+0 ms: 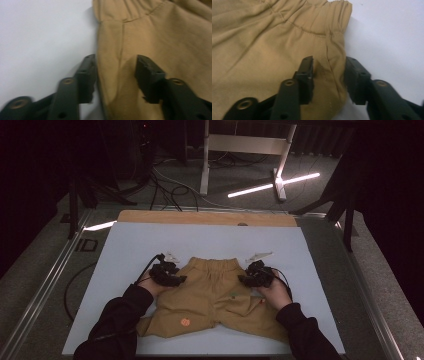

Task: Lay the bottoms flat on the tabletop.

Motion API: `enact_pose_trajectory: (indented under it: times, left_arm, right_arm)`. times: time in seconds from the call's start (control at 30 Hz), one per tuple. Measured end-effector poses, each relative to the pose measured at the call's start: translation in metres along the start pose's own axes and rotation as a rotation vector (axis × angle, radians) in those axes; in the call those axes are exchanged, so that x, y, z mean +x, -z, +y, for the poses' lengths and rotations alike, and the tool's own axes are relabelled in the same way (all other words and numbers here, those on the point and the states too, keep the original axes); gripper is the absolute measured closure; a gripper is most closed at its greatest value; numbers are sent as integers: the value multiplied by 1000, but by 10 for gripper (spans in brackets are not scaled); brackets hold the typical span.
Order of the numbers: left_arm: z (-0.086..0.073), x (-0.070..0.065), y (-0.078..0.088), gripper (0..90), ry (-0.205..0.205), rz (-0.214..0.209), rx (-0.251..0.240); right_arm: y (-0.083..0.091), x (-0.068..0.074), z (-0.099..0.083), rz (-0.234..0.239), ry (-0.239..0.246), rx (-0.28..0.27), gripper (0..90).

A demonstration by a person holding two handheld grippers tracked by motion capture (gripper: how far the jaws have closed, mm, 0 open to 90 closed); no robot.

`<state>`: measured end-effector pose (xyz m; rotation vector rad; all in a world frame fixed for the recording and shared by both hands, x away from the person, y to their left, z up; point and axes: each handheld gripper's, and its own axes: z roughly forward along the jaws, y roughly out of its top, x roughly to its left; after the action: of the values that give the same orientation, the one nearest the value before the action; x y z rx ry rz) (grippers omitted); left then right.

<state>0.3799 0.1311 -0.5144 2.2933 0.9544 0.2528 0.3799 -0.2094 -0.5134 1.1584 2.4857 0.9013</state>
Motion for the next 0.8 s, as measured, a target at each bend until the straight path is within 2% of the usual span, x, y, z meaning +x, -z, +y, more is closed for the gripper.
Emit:
enact_pose_trajectory:
  times: [0.07, 0.13, 0.2, 0.3, 0.5, 0.6, 0.7, 0.8]
  left_arm:
    - [0, -1, 0, 641, -5, -8, -1]
    - [0, -2, 0, 779, 9, -19, -3]
    - [2, -4, 0, 864, -14, -3, -9]
    - [4, -6, 3, 881, -34, 10, -41]
    - [16, 2, 17, 883, -20, 15, -125]
    - [23, 8, 22, 882, -27, 33, -148]
    - [31, 15, 25, 882, -15, 54, -170]
    - [40, 24, 26, 882, -9, 72, -176]
  right_arm:
    - [1, 0, -1, 0, -1, -4, 739]
    - [1, -1, -1, 18, -16, -7, 803]
    - [2, 0, -1, 18, -3, -5, 852]
    - [4, 3, 2, -1, 19, -18, 866]
    - [13, 0, 11, -30, 3, -65, 868]
    - [17, -4, 20, -42, -12, -103, 868]
    - [18, -9, 32, -56, -25, -137, 868]
    - [16, -13, 47, -69, -23, -149, 868]
